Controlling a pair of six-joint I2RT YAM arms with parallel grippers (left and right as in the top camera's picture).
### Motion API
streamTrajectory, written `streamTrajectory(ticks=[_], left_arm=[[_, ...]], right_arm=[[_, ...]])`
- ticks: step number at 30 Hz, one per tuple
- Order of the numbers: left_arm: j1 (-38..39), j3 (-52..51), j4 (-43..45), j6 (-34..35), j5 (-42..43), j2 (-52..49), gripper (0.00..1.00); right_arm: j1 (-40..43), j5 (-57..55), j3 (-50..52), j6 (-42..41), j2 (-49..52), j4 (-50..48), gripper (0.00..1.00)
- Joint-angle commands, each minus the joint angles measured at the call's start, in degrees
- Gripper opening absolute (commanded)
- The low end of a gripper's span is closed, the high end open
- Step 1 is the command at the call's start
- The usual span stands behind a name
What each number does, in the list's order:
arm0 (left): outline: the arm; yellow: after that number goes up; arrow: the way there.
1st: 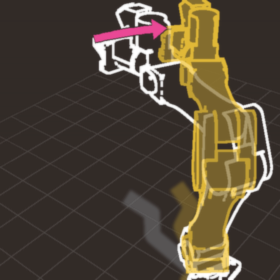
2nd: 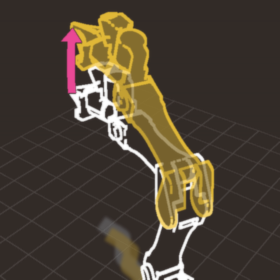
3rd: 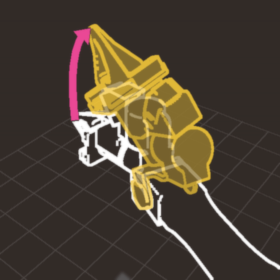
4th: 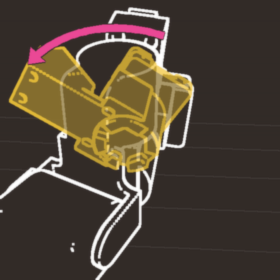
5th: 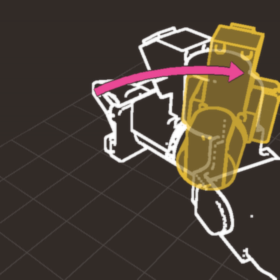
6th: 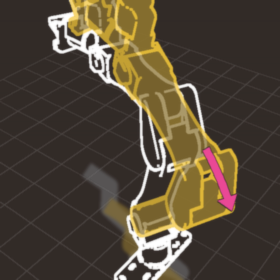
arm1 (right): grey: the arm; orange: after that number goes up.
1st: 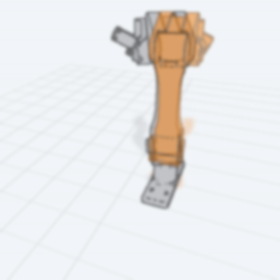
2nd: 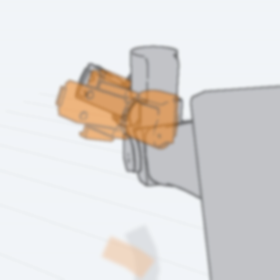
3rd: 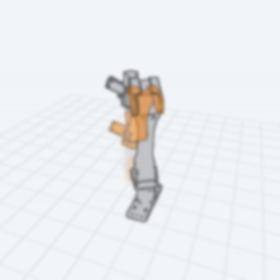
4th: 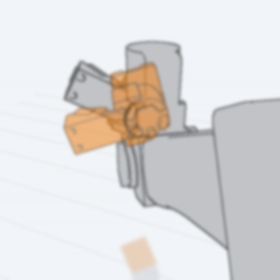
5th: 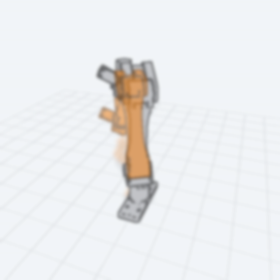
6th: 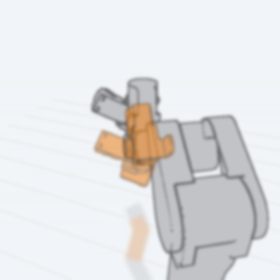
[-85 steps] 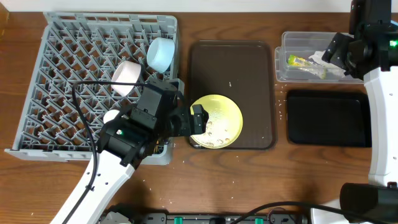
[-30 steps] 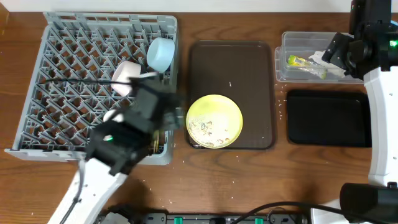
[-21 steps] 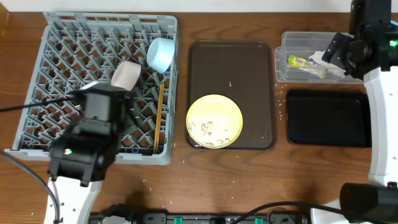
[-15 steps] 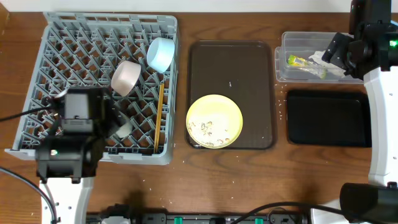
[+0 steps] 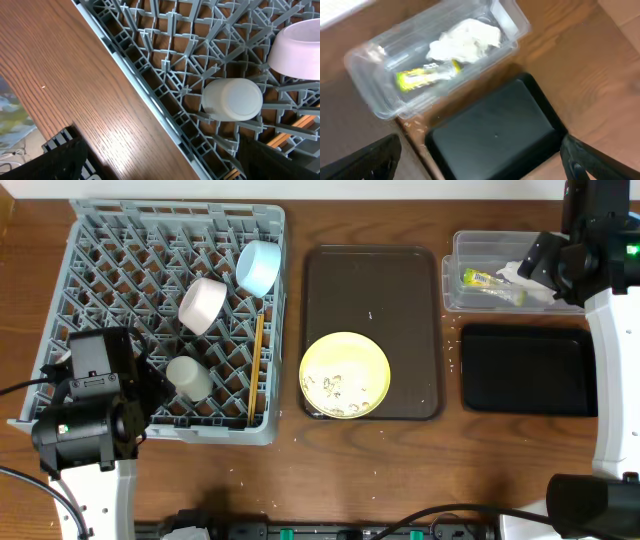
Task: Sort waste into correct bins and load items into the dishwasher
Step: 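Return the left gripper to the rack's front corner, then move the right gripper down to the yellow plate's rim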
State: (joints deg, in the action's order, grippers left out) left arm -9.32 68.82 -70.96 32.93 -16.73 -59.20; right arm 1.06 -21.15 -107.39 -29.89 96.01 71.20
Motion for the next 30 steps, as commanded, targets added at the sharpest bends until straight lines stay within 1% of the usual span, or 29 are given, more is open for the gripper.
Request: streamTrajectory(ticks=[1,3,6,8,9,12,16,22,25,30], left_arm=[[-0.37,1.05,-0.87,-0.33,-0.9,0.11,0.98],[-0.37,0.94,-1.03,-0.33,-0.9,0.11,0.98],[-0.37,0.9,-1.03,-0.33,-0.9,0.11,0.98],[-0.37,0.9,-1.03,-0.33,-0.9,0.11,0.98],[-0.37,0.9,-1.03,-0.33,-0.9,0.11,0.98],[-0.37,0.87,-1.03,-0.33,-0.9,0.11,0.98],[-0.37,0.85,-1.05,-0.33,-0.87,0.11,0.98],[-0.37,0.85,-1.03,-0.33,-0.85,0.11,0.98],[-0.37,0.85,-1.03,-0.33,-0.87,0.11,0.98],[-0.37,0.85,-1.03,-0.33,-0.87,0.11,0.98]], right_arm=[[0.04,10.58,0.07,-3.06,-0.04,-1.09,0.99],[0.04,23.56,0.07,-3.08,-0.04,-0.04,0.99],[-0.31,39.5,0.39,-3.08,-0.04,-0.42,0.99],[-1.42,45.97,0.39,-3.04,0.02,-1.11,0.99],[-2.32,46.75,0.39,-2.99,0.02,-1.07,0.99],[-6.32,45.79,0.44,0.98,0.02,-0.74,0.99],[-13.31,37.77,1.75,5.35,0.04,-0.17,0.99],[-23.5,26.56,8.09,5.33,0.15,-0.76,0.99],[-26.86,21.9,12.57,5.07,0.15,-1.53,0.99],[-29.42,21.24,20.98,5.11,0.15,-5.09,0.99]])
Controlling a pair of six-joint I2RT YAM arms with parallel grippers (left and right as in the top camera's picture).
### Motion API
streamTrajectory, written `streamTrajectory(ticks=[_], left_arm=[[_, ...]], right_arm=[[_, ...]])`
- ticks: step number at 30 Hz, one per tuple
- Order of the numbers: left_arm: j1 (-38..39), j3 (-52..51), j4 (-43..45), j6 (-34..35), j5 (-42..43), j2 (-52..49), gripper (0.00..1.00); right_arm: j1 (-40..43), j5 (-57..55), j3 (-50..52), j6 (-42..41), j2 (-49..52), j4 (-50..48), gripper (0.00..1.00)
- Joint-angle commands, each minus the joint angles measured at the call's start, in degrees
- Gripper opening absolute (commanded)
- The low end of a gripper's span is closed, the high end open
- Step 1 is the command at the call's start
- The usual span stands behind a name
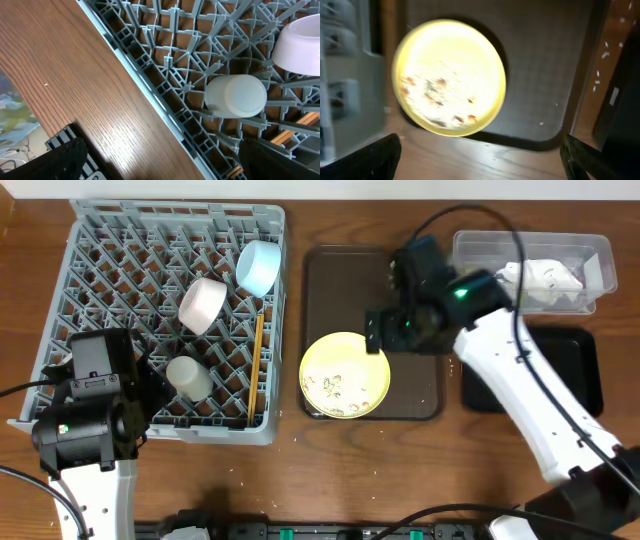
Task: Sort waste into correct bins and load items into the dishwasher
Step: 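Move the right gripper down to the yellow plate's rim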
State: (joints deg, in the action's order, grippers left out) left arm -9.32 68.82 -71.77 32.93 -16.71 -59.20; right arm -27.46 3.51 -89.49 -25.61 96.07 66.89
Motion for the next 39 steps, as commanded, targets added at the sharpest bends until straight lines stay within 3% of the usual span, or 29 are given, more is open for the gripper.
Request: streamTrajectory(ticks=[1,12,19,21,24,26,39], left_arm=[[-0.37,0.85,-0.22,-0.33,-0.9,0.11,0.98],[-0.37,0.85,-0.22,-0.33,-0.9,0.11,0.98],[-0.37,0.85,-0.22,-0.33,-0.9,0.11,0.98],[-0.37,0.85,-0.22,-0.33,-0.87,0.11,0.98],[-0.37,0.85,-0.22,-0.33,-0.87,0.11,0.98],[-0.37,0.85,-0.22,-0.33,-0.87,0.11,0.98],[-0.37,0.85,-0.22,-0.33,-0.9,0.04,0.98]], right_arm=[[-1.03,-3.41,4.11,0.81,0.09,-1.14,0.99],[-1.09,-3.67,6.1,0.85,0.17,-6.43,0.98],[-1.11,-3.69,9.35,0.87,0.2,-9.22,0.52],[-1.11,-3.67,10.97,0.85,0.2,-10.05,0.5],[-1.11,-3.63,13.49,0.83,0.2,-10.93,0.59],[-1.11,-3.43,14.84,0.83,0.22,-11.26,0.58],[-1.14,-0.31,20.28,0.87,0.22,-15.58,0.01]])
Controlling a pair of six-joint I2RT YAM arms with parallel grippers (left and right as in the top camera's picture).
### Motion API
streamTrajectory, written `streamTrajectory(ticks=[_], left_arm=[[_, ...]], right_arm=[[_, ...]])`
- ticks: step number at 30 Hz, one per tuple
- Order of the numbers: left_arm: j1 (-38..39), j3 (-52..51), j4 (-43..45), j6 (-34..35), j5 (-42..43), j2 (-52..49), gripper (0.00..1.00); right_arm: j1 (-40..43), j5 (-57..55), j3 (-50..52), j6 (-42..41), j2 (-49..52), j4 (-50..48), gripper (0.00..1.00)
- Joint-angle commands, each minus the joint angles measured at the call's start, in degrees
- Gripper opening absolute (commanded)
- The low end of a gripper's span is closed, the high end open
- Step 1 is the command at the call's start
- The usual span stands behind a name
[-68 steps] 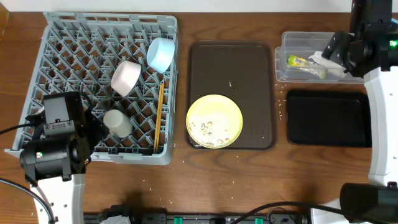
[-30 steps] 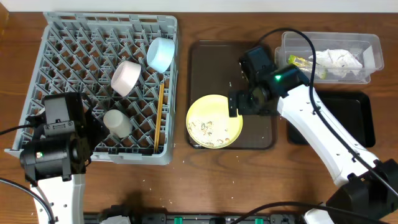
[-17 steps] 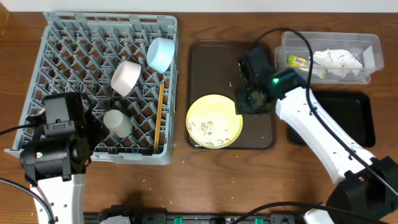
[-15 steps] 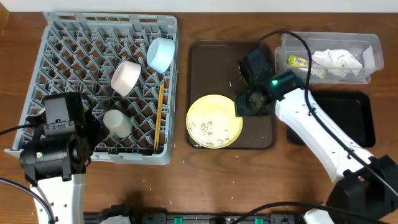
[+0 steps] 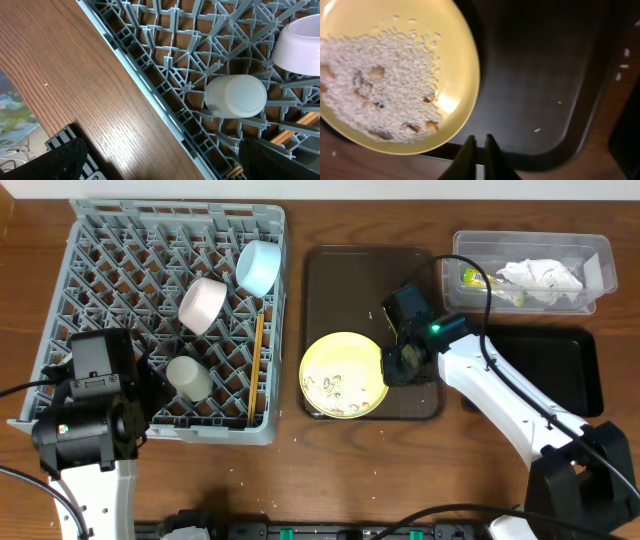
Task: Sort waste into correct bins and load items into the dishwasher
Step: 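Move the right gripper down to the yellow plate's rim, then grasp the yellow plate rim with the right gripper and lift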
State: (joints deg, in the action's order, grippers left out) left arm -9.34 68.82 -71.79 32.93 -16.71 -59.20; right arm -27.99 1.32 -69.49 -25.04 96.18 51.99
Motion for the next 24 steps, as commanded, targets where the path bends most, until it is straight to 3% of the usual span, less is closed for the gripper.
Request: streamTrajectory(ticks=[1,14,24], left_arm=[[-0.35,0.85,-0.2,-0.33,-0.87,0.07,0.98],[-0.35,0.85,-0.2,-0.33,-0.87,0.04,0.98],[-0.35,0.85,-0.2,-0.33,-0.87,0.07,0.98]], right_arm=[[-0.61,2.58,0.31,0.26,0.11,-1.38,0.01],[-0.59,2.58,1.03,0.13,5.01,-10.73,0.01],[-0.46,-1.33,1.03,-1.49,12.72,-11.04,0.01]])
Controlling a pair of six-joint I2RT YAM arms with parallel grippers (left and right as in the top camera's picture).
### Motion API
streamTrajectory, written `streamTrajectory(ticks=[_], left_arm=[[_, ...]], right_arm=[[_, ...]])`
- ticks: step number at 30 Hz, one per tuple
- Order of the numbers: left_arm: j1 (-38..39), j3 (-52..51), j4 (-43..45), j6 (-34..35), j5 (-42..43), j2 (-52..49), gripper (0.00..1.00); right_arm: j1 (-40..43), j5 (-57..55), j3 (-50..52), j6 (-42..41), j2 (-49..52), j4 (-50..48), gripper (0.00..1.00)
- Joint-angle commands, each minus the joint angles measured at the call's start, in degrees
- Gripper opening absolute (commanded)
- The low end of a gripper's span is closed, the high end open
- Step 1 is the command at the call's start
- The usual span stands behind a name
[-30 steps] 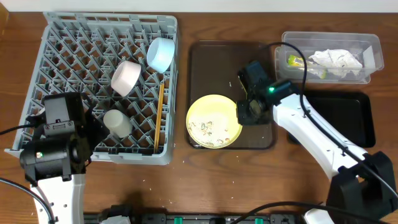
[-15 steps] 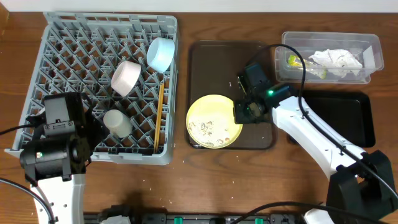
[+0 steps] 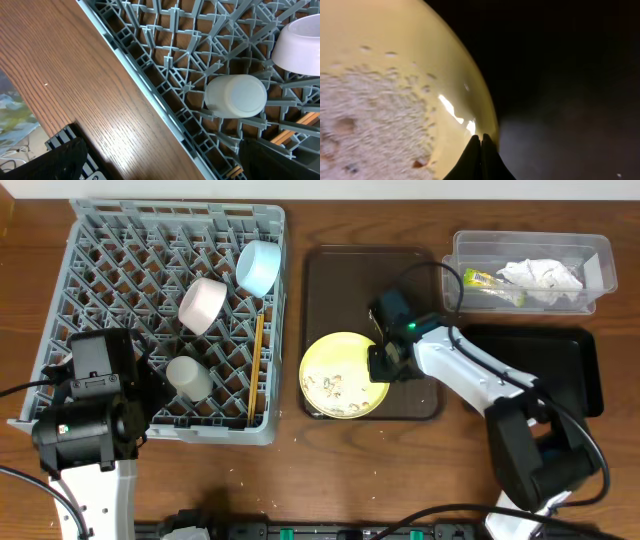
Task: Sort waste into correct bins and load items into the dishwasher
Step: 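Grasp the yellow plate rim with the right gripper and lift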
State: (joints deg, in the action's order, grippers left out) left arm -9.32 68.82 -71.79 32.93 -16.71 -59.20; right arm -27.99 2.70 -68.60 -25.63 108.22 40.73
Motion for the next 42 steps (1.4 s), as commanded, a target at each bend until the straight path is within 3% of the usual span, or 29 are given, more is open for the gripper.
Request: streamTrajectory(ticks=[1,15,28,34,36,40,42], left_arm=[[-0.37,0.85,-0.2,-0.33,-0.87,0.04,0.98],[-0.37,0.85,-0.2,-0.33,-0.87,0.07,0.98],[-0.37,0.85,-0.2,-0.33,-0.9,0.04,0.98],[-0.37,0.85,-0.2,-0.33,-0.87,0.04,0.98],[-0.37,0.85,-0.2,-0.33,-0.87,0.04,0.98],[-0.37,0.83,-0.2,-0.33,-0.9,0.04,0.98],[-0.37,0.85,-0.2,-0.33,-0.87,0.04,0.98]], right_arm=[[-0.46,-3.41,0.13,-0.9,0.74,0.46,0.01],[2.29,-15.1,-0.22,-0.85,0.74,5.31,0.01],[3.65,-12.72,-11.17,4.2,0.74,14.69,0.04],[3.15,1.49,-21.68,10.67,0.74,20.0,0.28],[2.64,8.39,-25.0,11.85,0.74,20.92,0.44],[0.35,18.93,-28.55,12.44,0.74,20.35,0.89],[-1.51,20.9,-28.76,12.39,0.74,19.47,0.97]])
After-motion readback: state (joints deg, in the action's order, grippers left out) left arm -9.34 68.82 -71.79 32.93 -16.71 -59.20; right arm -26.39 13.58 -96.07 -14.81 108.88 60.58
